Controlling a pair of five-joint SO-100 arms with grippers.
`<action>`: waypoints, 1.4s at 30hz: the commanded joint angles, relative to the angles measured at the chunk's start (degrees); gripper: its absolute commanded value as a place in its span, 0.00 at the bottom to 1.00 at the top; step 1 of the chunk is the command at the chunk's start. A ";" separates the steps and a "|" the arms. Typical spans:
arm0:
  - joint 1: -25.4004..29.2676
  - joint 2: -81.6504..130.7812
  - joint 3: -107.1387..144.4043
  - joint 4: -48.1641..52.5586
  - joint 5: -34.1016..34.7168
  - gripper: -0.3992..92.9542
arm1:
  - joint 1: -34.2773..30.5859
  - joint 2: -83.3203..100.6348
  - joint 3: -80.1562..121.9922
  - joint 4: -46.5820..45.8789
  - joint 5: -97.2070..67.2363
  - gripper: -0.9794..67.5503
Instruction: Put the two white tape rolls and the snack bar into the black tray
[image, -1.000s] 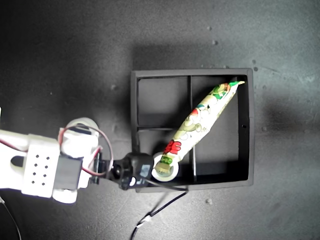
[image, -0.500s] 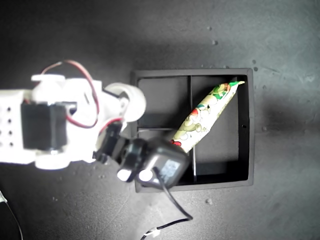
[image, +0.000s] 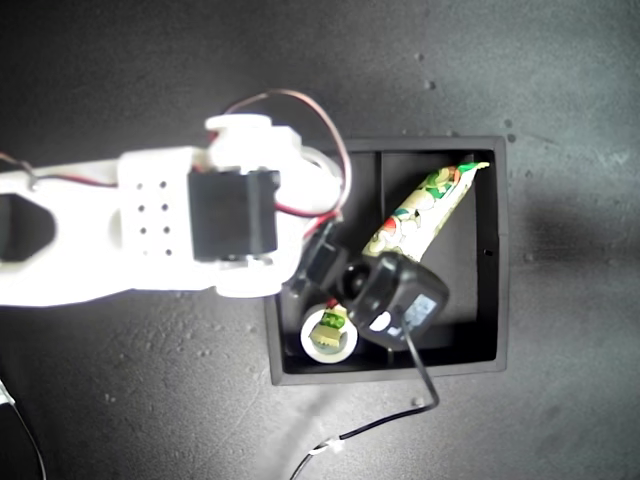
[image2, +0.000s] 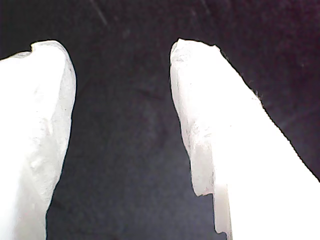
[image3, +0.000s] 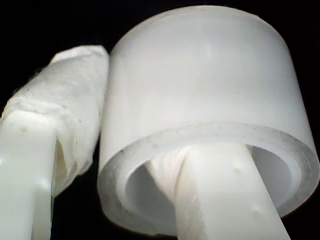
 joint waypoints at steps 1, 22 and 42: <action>-0.18 0.88 -1.93 1.67 -1.49 0.00 | -0.35 0.53 -0.35 -1.05 -1.41 0.19; 0.88 19.60 18.28 1.67 -4.39 0.20 | 0.88 0.53 -0.35 -0.35 -1.14 0.34; -10.46 91.93 116.63 -29.88 -12.66 0.10 | 6.24 16.61 12.57 -1.49 -7.56 0.24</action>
